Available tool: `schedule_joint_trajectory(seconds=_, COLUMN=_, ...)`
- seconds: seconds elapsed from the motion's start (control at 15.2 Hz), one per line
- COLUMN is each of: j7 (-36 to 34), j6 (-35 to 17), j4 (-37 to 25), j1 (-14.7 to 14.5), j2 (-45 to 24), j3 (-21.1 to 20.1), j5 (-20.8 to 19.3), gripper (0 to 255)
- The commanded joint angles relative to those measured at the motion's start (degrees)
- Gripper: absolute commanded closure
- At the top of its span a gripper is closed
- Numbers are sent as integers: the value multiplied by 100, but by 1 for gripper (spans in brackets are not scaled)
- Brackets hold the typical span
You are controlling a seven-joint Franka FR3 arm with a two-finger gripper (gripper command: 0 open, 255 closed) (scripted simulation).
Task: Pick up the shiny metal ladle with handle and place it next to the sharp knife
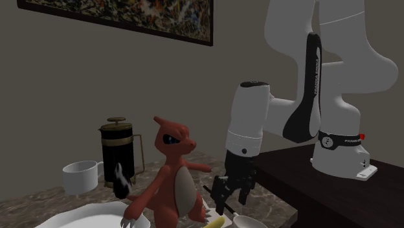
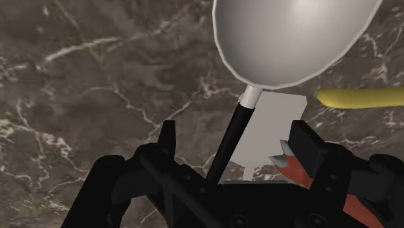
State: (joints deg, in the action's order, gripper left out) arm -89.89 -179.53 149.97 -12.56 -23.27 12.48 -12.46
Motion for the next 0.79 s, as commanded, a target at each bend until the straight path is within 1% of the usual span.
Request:
schedule_joint_trajectory(seconds=0.0, j7=0, j6=-2, j4=-2, j1=0, j2=-4, j3=0, j5=0, gripper=0)
schedule_joint_trajectory(seconds=0.26, j7=-28, j6=708, j4=336, j1=-225, j2=1037, j3=198, j5=-97, gripper=0)
schedule_joint_trajectory(seconds=0.73, j7=-32, j6=708, j4=335, j1=-220, j2=1037, j3=194, j5=-102, gripper=0)
